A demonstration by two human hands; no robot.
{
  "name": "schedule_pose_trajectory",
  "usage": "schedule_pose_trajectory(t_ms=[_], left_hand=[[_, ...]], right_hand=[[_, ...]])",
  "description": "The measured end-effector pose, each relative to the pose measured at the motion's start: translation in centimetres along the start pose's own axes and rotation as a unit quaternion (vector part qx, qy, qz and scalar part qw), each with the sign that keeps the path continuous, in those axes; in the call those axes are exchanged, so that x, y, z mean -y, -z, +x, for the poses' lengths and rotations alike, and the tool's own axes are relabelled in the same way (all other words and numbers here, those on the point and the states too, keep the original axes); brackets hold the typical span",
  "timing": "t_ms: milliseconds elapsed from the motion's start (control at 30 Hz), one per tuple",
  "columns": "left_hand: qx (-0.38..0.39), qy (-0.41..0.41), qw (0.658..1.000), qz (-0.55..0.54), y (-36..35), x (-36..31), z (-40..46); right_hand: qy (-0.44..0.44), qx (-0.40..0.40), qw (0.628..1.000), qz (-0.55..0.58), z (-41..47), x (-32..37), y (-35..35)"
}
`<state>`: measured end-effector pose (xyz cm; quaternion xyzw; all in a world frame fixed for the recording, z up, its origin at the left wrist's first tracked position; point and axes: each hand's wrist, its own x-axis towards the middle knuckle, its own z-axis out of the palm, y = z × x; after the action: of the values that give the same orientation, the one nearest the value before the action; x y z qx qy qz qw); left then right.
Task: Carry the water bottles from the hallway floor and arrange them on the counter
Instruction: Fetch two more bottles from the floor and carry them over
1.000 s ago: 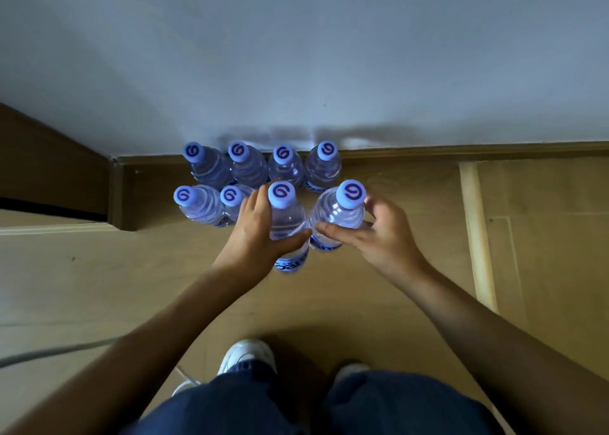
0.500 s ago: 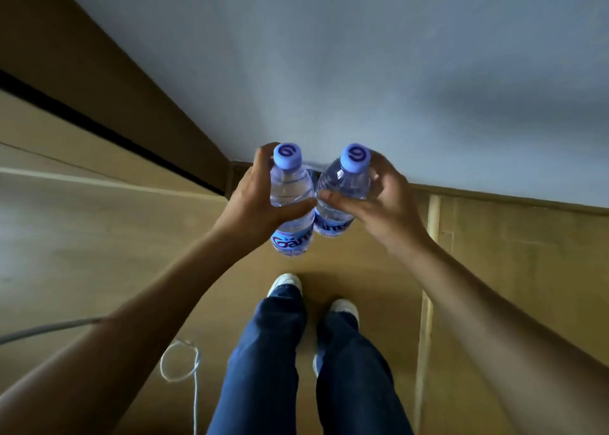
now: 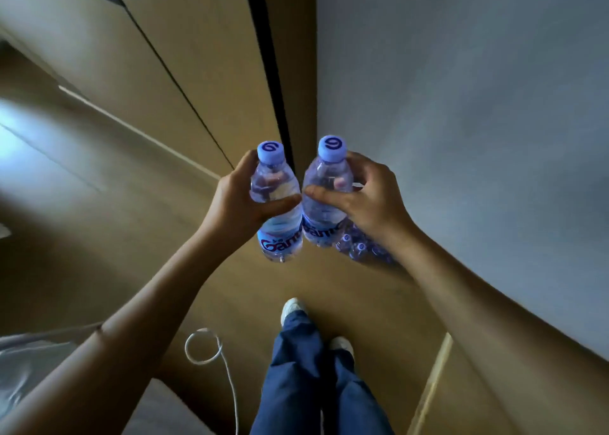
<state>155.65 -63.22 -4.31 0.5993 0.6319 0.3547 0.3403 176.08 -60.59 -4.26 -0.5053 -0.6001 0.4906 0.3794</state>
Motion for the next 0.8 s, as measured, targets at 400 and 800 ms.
schedule_pose_trajectory(t_ms=[400,800], left_hand=[[-0.175,0.087,0.98,-0.029,20.0,3.6,-5.1],[-0.263,0.08,0.961,-0.005,44.2,11.8,-0.7]], right_hand=[[0.071,0.2,0.977,0.003,5.8,11.6,-18.9],[0.124,0.262,0.957,-0.006,16.8,21.8,-42.4]])
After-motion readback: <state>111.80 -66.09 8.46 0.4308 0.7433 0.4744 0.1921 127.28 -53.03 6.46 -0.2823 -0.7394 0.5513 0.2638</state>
